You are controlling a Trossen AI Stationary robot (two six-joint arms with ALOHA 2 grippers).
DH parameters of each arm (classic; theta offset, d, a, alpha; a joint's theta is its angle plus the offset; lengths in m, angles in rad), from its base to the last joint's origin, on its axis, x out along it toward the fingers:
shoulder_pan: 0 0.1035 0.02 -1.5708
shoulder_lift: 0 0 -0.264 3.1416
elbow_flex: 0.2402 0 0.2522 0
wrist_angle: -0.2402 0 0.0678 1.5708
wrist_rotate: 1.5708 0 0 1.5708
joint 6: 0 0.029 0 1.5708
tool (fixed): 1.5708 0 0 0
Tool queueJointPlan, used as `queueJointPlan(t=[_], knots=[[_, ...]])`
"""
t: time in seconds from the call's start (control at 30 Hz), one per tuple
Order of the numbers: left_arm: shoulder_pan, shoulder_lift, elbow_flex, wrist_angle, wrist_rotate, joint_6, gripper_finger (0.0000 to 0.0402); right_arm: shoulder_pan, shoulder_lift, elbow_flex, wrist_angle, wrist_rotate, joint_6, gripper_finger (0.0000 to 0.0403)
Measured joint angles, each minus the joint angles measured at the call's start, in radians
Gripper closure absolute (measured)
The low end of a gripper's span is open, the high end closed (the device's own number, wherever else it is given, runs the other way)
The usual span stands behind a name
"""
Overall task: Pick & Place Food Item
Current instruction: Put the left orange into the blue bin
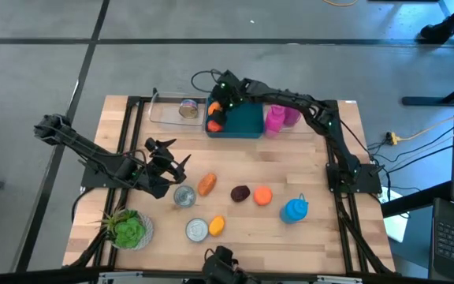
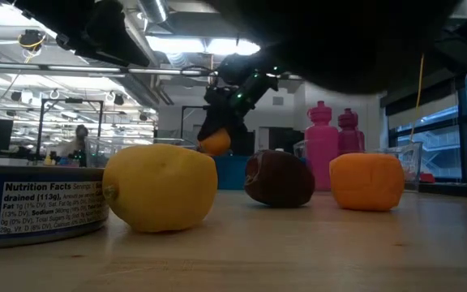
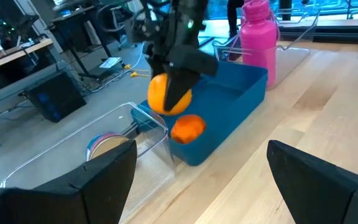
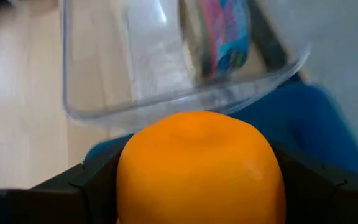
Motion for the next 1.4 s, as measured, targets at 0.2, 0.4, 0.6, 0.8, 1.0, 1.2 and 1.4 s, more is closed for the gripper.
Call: queueJointPlan(t=[0.2, 0.4, 0.6, 0.8, 1.0, 1.2, 1.4], knots=[[0.000, 0.000, 0.000, 0.007, 0.003, 0.000, 0.0052, 0.002, 0.000, 0.000, 0.026, 0.031, 0.001, 0.0084], [0.000, 0.000, 0.000, 0.011, 0.003, 0.009, 0.0052, -0.002, 0.012, 0.001, 0.020, 0.083, 0.001, 0.0084], [0.000, 0.000, 0.000, 0.011, 0.003, 0.008, 0.0052, -0.005, 0.024, 0.000, 0.018, 0.089, 0.006, 0.0084], [0.000, 0.000, 0.000, 0.011, 0.003, 0.008, 0.0052, -0.004, 0.030, 0.000, 0.022, 0.096, 0.006, 0.0083], [0.000, 0.000, 0.000, 0.011, 0.003, 0.008, 0.0052, -0.005, 0.030, 0.000, 0.026, 0.096, 0.008, 0.0079], [0.000, 0.000, 0.000, 0.011, 0.003, 0.008, 0.0052, -0.005, 0.030, 0.000, 0.026, 0.096, 0.008, 0.0060], [0.000, 0.000, 0.000, 0.011, 0.004, 0.008, 0.0052, -0.005, 0.030, 0.000, 0.026, 0.096, 0.008, 0.0051]])
